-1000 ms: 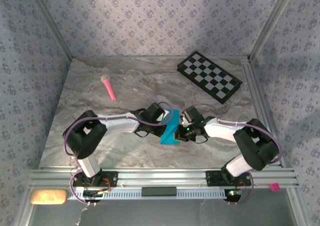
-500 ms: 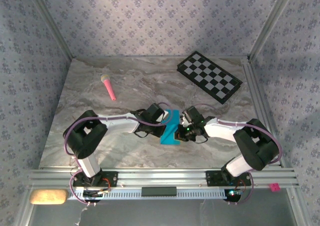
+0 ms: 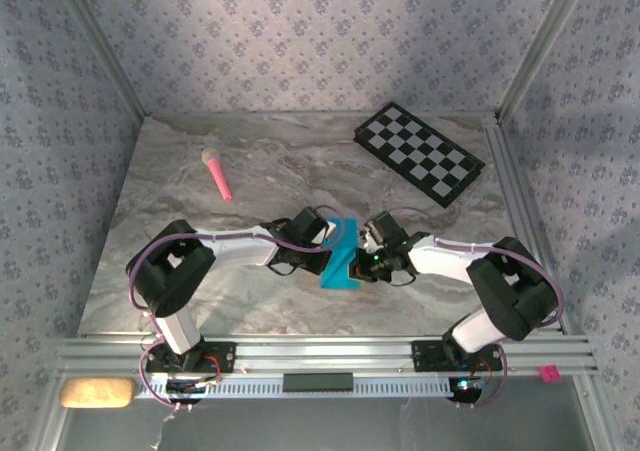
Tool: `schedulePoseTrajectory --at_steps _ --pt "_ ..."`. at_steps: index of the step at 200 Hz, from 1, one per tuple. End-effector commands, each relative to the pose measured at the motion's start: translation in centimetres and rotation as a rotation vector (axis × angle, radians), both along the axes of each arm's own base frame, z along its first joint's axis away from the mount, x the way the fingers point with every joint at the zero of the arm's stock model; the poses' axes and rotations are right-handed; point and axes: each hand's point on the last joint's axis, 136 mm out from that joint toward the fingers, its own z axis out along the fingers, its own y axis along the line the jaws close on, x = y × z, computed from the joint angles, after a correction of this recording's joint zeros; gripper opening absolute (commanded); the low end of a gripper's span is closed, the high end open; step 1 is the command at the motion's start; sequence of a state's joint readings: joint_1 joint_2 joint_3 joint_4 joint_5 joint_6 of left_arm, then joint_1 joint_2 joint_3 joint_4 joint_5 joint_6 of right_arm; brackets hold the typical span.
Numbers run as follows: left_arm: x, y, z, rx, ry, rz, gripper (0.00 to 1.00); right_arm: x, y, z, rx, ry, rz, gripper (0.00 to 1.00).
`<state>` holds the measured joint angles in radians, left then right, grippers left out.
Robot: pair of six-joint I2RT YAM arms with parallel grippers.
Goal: Fold a paper plane with a square sheet of paper (pick it up from the middle)
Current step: Fold the triangle a second time at the center of the table.
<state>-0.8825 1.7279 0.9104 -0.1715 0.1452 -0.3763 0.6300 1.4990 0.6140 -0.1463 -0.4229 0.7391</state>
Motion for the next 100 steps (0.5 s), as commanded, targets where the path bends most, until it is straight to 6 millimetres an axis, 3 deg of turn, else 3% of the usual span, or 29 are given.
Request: schedulePoseTrajectory --at_steps 1,36,100 --pt "0.3 -0.1 1.2 -0.030 -0.017 0.002 0.02 -0.1 -1.5 -1.2 -0.081 0.018 -0.022 0.02" --pt "0.1 -0.9 1.7 -0.063 -0.015 -0.024 0.03 -0.3 -1.8 -1.5 -0.091 0.025 -0.023 0.02" --pt "0.3 0.0 -0.4 0.004 0.014 0.017 0.02 -0.2 -1.8 -1.4 -0.089 0.025 -0.023 0.02"
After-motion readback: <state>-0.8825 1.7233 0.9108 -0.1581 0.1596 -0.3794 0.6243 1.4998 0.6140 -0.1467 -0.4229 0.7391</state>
